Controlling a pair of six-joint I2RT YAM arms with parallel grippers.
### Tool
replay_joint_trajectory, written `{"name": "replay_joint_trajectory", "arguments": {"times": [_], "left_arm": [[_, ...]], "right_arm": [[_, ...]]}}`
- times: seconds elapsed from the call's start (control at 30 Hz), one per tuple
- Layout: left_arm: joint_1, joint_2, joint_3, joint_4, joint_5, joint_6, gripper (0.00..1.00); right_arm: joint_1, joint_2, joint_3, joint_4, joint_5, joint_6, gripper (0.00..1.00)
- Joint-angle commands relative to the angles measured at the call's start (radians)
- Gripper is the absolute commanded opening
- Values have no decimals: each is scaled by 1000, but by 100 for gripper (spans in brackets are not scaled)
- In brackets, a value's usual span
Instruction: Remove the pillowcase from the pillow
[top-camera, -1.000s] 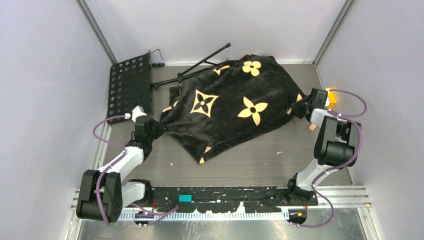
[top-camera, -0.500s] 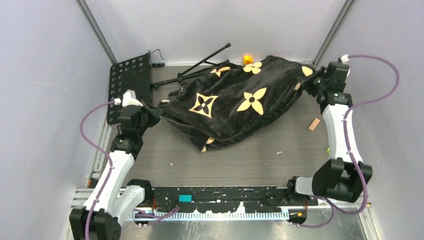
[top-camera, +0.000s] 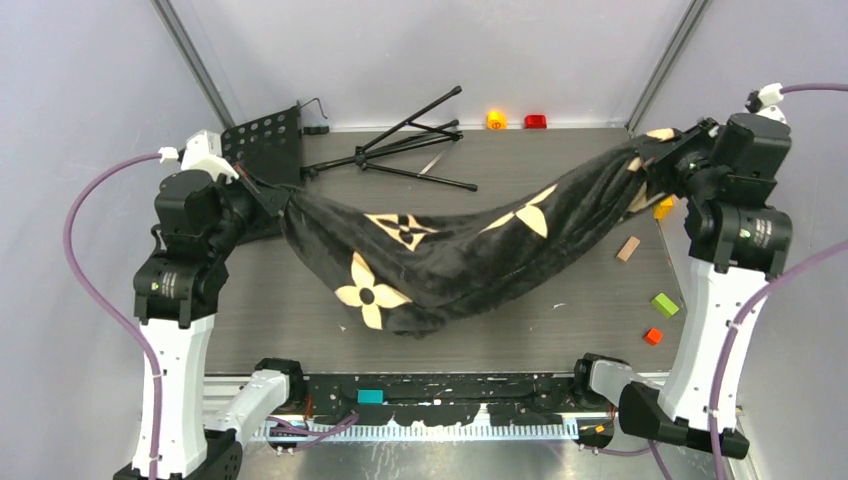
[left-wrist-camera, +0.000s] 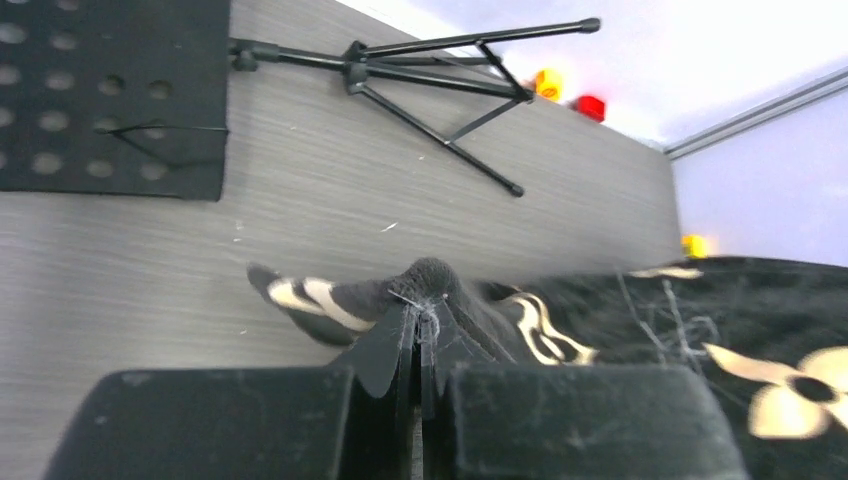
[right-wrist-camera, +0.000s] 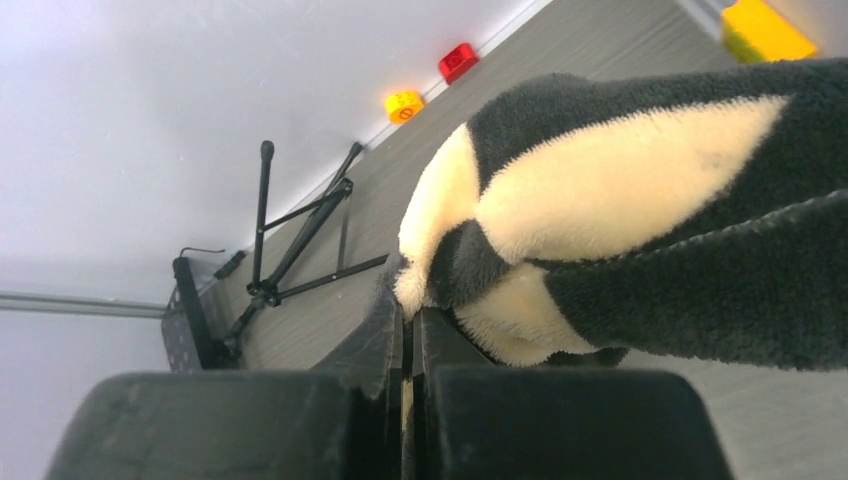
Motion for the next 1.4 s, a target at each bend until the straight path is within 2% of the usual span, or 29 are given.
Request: {"name": "replay_joint_trajectory", "arguments": {"times": [0.0, 0.1, 0.17, 0.3, 0.33, 0.37, 0.43, 0.47, 0.5, 0.53, 0.6, 0.63, 0.7, 0.8, 0.9, 1.07, 1.17, 1.37], "left_arm": [[10, 38, 116, -208, -83, 119, 0], [14, 159, 209, -291, -87, 171, 0], [29, 265, 258, -303, -41, 178, 0], [90, 518, 276, -204, 212, 87, 0], [96, 559, 238, -135, 247, 45, 4], [99, 601, 195, -52, 273, 0, 12], [148, 687, 104, 82, 347, -122, 15], [171, 726, 65, 154, 407, -180, 23], [188, 757, 33, 208, 462, -229, 40], [198, 780, 17, 237, 477, -262, 53], [199, 793, 22, 236, 444, -261, 69], [199, 783, 29, 218, 414, -246, 74], [198, 742, 31, 211, 361, -221, 76], [185, 635, 4, 217, 334, -183, 76], [117, 530, -77, 282, 326, -131, 74], [-35, 438, -209, 313, 278, -61, 62], [-59, 404, -305, 356, 278, -55, 58], [-69, 330, -507, 513, 303, -68, 57]], "right_arm": [[-11, -8, 213, -42, 160, -62, 0], [-10, 93, 293, -51, 159, -58, 0], [-11, 228, 349, -43, 160, -41, 0], [-7, 566, 515, -32, 64, -11, 1], [-3, 655, 616, -50, 44, -2, 9], [1, 737, 670, -79, 36, 3, 27], [16, 866, 845, -140, 24, -2, 51], [28, 906, 897, -170, 33, -8, 62], [42, 923, 913, -184, 50, -21, 71], [58, 919, 897, -183, 72, -46, 80], [86, 861, 784, -123, 91, -82, 84], [95, 810, 693, -78, 92, -97, 85], [105, 683, 507, 20, 79, -111, 85], [144, 510, 247, 165, 13, -130, 86], [225, 391, 82, 227, -9, -148, 85], [393, 286, -96, 272, 20, -170, 82], [476, 240, -188, 323, 48, -170, 80], [665, 240, -321, 445, 135, -180, 80]]}}
